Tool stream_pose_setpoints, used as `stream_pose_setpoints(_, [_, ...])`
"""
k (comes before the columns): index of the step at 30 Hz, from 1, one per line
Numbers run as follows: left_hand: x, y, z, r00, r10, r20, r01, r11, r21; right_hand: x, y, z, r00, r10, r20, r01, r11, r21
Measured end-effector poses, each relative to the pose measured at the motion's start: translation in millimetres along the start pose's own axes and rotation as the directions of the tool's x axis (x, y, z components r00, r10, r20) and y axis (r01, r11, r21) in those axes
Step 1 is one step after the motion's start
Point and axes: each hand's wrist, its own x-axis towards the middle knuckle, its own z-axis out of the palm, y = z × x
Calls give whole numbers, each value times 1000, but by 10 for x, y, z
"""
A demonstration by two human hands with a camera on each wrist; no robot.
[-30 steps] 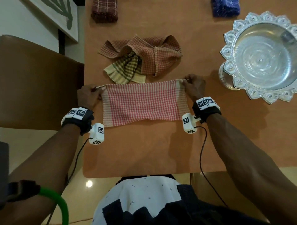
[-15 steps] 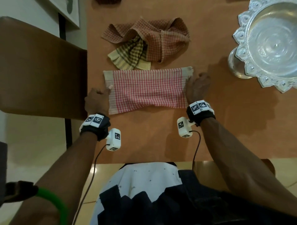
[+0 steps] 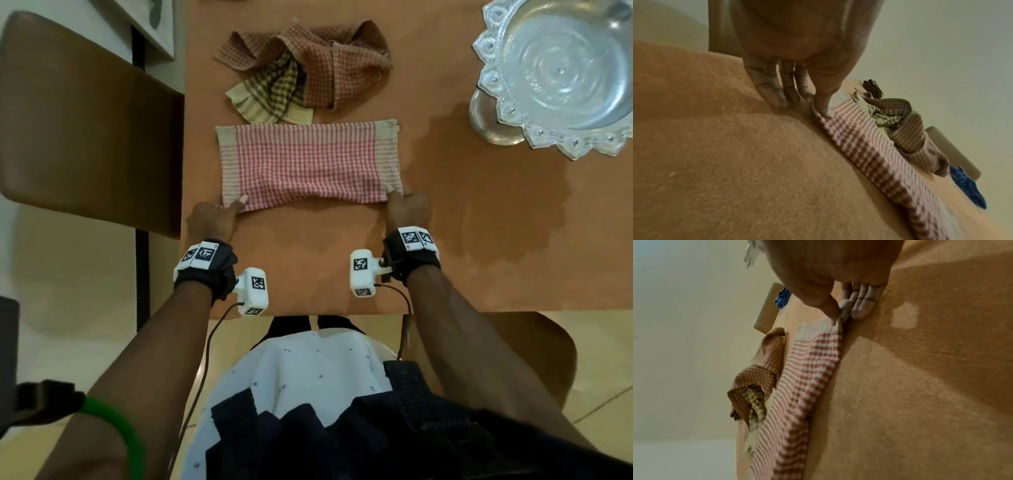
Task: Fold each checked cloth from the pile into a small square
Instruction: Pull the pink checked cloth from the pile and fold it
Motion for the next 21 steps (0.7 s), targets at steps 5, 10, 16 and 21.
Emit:
stream_pose_setpoints(5, [24, 12, 34, 996, -92, 3, 87, 936, -341, 56, -33, -90, 990, 133, -41, -127, 984, 128])
stream_pose_setpoints(10, [85, -106, -73, 997, -79, -26, 63, 922, -383, 166, 86, -67, 987, 91, -130, -51, 956, 288])
stream_pose_setpoints(16, [19, -329, -109, 996, -88, 7, 86, 942, -325, 222, 360, -56, 990, -65, -124, 94, 965, 245])
stream_pose_setpoints(21, [-7, -336, -116, 998, -35, -45, 28, 988, -154, 266, 311, 0, 972, -200, -122, 202, 979, 3])
